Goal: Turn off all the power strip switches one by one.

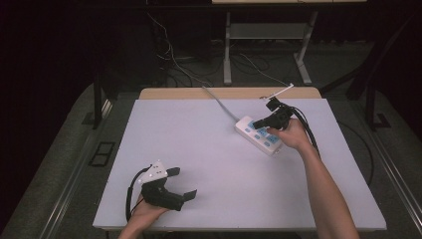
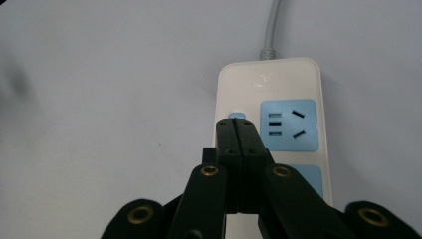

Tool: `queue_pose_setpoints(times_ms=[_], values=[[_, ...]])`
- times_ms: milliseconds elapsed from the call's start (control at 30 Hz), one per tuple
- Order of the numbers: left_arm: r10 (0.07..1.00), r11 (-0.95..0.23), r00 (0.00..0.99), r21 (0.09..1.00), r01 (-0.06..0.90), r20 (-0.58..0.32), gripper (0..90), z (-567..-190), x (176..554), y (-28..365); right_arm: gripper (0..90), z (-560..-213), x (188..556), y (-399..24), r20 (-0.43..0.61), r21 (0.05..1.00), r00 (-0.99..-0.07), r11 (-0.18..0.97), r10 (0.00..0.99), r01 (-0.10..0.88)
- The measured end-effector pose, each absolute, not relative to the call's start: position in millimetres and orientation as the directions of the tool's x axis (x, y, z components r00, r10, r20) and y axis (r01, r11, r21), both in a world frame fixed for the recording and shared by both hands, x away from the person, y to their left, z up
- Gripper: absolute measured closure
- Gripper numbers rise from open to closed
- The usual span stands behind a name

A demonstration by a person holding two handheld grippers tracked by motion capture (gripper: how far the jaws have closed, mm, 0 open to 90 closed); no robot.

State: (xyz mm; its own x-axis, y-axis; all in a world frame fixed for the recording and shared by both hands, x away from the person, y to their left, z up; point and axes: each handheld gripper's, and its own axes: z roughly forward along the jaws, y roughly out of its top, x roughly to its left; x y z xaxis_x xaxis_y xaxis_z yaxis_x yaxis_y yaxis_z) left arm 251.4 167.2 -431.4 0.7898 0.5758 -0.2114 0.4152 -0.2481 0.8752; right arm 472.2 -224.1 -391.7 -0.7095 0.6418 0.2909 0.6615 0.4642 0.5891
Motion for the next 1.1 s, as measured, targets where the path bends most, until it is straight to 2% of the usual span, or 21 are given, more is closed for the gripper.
queue_pose_setpoints(times_ms=[467, 1100], values=[[0.574, -0.250, 0.791, 0.875, 0.414, -0.210, 0.0, -431.4, 251.8, 167.5, 90.0, -386.9, 483.1, -210.0, 0.277, 0.580, -0.717, 0.484, 0.639, 0.655], [0.575, -0.247, 0.791, 0.877, 0.413, -0.211, 0.0, -430.7, 251.4, 168.7, 90.0, -410.7, 491.8, -198.0, 0.278, 0.541, -0.709, 0.504, 0.648, 0.673]])
